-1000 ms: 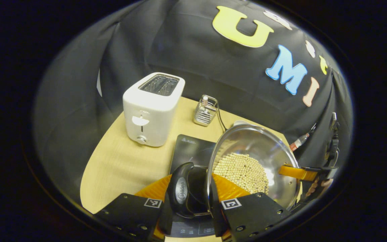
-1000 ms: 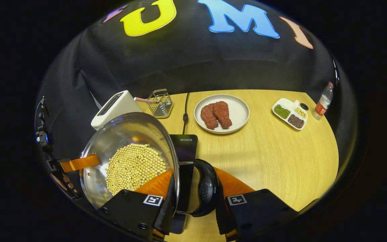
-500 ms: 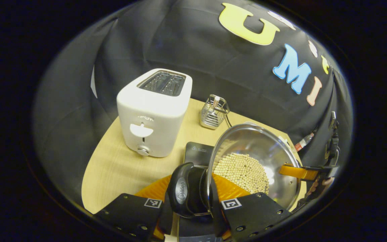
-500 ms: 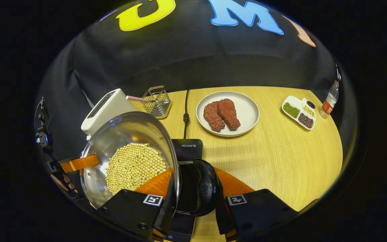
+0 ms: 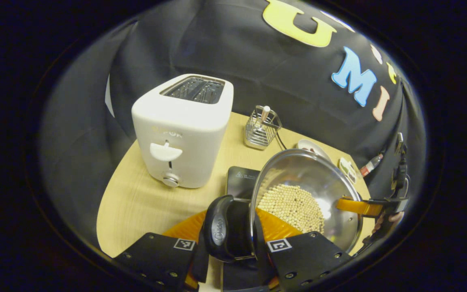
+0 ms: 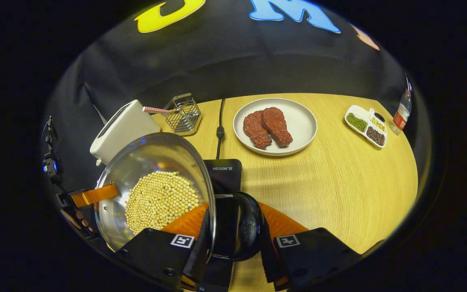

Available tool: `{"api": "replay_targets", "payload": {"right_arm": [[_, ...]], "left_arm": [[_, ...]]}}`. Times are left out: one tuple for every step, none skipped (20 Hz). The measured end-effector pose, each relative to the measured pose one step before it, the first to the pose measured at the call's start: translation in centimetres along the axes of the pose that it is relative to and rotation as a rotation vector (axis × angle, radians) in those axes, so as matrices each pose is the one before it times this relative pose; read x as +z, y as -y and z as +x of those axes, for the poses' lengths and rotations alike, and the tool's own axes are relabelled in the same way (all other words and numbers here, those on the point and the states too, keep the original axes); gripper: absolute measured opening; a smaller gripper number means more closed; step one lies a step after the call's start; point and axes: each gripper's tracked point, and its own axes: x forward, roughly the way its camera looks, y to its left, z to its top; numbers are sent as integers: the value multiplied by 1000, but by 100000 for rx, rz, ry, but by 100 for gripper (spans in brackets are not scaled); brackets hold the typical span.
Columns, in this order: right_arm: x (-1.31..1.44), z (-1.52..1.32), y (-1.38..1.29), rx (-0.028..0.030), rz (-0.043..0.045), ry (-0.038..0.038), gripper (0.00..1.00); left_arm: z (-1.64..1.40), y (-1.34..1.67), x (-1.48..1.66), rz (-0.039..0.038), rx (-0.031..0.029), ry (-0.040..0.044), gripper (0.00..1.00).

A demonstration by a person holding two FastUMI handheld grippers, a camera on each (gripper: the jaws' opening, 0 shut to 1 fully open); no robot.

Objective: First push the handle of the pot to place it horizontally, then grasp the pot with both hands and set it on the induction cooktop.

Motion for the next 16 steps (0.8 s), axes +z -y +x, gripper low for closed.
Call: {"api": "replay_targets", "payload": {"right_arm": [[-80, 166, -55, 61, -101, -152, 59], [37, -11, -16, -106, 35, 79, 59], [-20, -131, 69, -379, 253, -270, 57], [-83, 83, -41, -69, 96, -318, 58], [32, -30, 69, -182, -476, -3, 59], [-55, 2, 88, -198, -556, -107, 60], [52, -40, 92, -143, -556, 63, 60], [-85, -81, -81, 19, -302, -277, 62], [21, -89, 47, -72, -410, -138, 62], [-216, 38, 162, -483, -766, -184, 69], [4, -170, 225, -417, -886, 12, 64], [-39, -147, 248, -601, -1006, 130, 77], [59, -179, 259, -435, -943, 22, 87], [-77, -168, 199, -416, -579, 232, 97], [291, -374, 268, -519, -180, 1033, 94], [153, -422, -11, 439, 567, 917, 94]], "left_arm": [[-138, -21, 103, -51, 54, 344, 46], [-56, -39, 6, 338, 318, -270, 50], [-60, -12, -5, 524, -86, -275, 46], [5, 2, 57, 178, 6, -667, 47], [-7, -44, 5, -168, 321, -494, 48], [68, 6, 25, 177, 278, -433, 48], [-78, 29, -95, -16, 195, -343, 52], [98, 44, -13, -177, 427, -244, 52], [-20, -67, -146, -77, 614, -346, 53], [43, -23, -19, 257, 1079, -361, 50], [-78, 6, 14, 698, 1227, -619, 58], [-66, -103, 107, 2165, 1969, -255, 56], [-55, -374, -52, 2742, 2644, -88, 58], [-312, -213, 383, 2605, 2576, -125, 71], [-107, -146, 284, 2293, 1859, 743, 84], [-312, 187, 475, 1140, 741, 1291, 84]]}}
